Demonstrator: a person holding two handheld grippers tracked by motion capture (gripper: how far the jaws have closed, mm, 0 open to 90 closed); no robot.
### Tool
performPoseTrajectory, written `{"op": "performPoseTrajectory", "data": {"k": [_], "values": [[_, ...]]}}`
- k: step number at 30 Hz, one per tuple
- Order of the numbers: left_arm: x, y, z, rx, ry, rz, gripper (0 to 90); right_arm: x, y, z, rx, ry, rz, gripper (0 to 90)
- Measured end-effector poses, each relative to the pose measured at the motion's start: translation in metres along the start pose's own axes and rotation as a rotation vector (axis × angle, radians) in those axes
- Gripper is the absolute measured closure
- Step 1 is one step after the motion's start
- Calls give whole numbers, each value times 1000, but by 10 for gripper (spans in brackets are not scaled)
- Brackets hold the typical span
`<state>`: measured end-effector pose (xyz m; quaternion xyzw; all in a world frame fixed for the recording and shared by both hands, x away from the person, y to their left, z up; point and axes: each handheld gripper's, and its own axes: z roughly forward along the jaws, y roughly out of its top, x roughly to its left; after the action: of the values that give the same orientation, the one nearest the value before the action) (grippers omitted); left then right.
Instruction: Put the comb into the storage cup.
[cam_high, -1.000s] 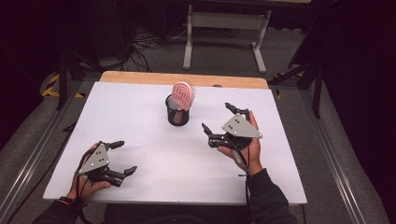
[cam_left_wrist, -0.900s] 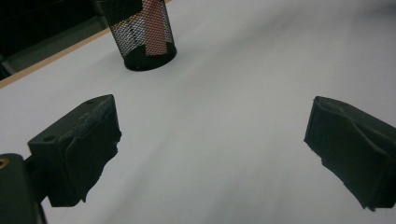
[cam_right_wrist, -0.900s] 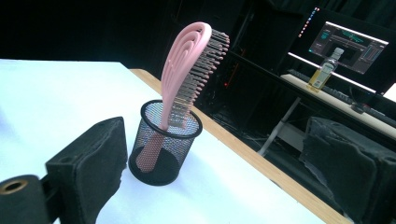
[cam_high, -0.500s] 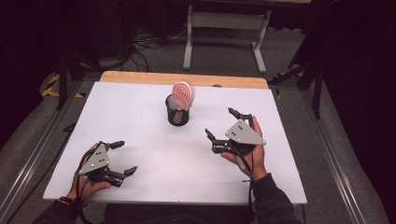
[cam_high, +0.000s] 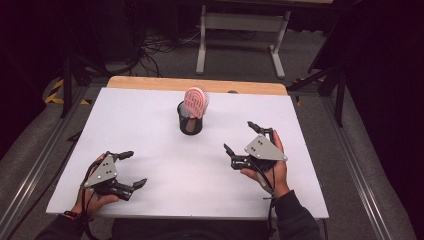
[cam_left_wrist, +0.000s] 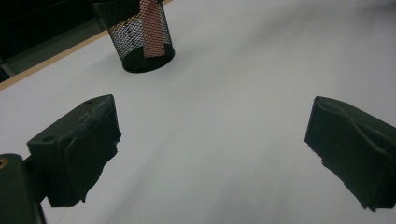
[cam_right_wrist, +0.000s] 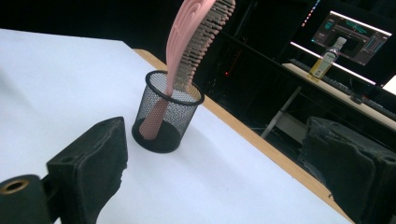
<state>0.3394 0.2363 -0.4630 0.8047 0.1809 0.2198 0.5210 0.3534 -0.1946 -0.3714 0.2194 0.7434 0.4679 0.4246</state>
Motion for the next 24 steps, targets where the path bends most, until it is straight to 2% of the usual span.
{"op": "performPoseTrajectory", "data": {"k": [16, 24], "values": [[0, 0, 0, -2, -4, 0, 41, 4, -18, -7, 40, 6, -6, 71], [0, 0, 0, -4, -2, 0, 41, 7, -25, -13, 42, 13, -8, 71]]}}
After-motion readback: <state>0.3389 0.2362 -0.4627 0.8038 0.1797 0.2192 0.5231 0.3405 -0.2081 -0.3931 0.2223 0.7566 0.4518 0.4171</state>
